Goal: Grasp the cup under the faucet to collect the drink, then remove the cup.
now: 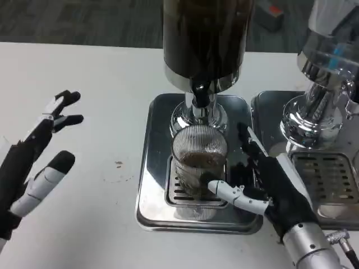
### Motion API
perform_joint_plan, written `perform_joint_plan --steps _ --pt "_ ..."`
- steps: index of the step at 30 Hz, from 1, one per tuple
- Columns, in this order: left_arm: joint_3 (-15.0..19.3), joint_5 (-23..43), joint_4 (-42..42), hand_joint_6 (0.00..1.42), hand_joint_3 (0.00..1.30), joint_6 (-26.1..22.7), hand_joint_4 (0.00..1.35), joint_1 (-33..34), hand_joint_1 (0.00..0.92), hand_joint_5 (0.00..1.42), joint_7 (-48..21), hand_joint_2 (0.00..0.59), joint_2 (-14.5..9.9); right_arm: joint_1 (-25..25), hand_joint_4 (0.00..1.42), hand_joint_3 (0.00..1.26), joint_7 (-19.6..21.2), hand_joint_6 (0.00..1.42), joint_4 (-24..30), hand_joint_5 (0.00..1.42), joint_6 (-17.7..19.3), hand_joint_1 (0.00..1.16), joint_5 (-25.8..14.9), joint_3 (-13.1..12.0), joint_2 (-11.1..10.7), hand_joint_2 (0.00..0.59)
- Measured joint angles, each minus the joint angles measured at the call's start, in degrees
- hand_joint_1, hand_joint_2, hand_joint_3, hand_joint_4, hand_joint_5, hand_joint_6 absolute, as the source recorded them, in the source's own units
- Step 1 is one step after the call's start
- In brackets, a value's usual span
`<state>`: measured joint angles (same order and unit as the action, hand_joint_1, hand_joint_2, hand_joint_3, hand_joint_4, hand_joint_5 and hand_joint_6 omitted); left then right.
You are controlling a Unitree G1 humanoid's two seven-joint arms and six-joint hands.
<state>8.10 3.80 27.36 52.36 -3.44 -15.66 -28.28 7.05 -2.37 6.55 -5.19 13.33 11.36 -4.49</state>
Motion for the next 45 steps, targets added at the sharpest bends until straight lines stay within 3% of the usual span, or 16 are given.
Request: perform_joint_plan --steps 7,17,39,45 --pt "-0.6 -2.3 6.1 0.12 0.18 -1.5 0.06 -0.5 0.0 0.24 -1.1 0.142 0.0 -0.1 0.0 0.0 0.6 0.0 -0.3 0.0 1.2 0.81 0.0 0.5 0.3 0.18" --pt "-2.1 -3.4 8.4 0.15 0.22 -1.4 0.16 0.0 0.0 0.27 -1.8 0.144 0.0 -2.3 0.0 0.0 1.2 0.0 -5.2 0.0 3.5 0.81 0.4 1.4 1.7 0.18" --pt "-0.2 -3.4 5.4 0.16 0.23 -1.4 0.2 -3.0 0.0 0.27 -1.7 0.143 -0.1 -5.7 0.0 0.0 3.1 0.08 -13.0 0.0 9.2 0.86 0.2 1.9 3.7 0.189" --pt "-0.1 -3.4 5.2 0.16 0.24 -1.4 0.2 -3.4 0.0 0.27 -1.7 0.147 -0.1 -6.2 0.11 0.01 3.4 0.13 -13.9 0.07 9.9 0.87 0.0 1.6 3.9 0.198"
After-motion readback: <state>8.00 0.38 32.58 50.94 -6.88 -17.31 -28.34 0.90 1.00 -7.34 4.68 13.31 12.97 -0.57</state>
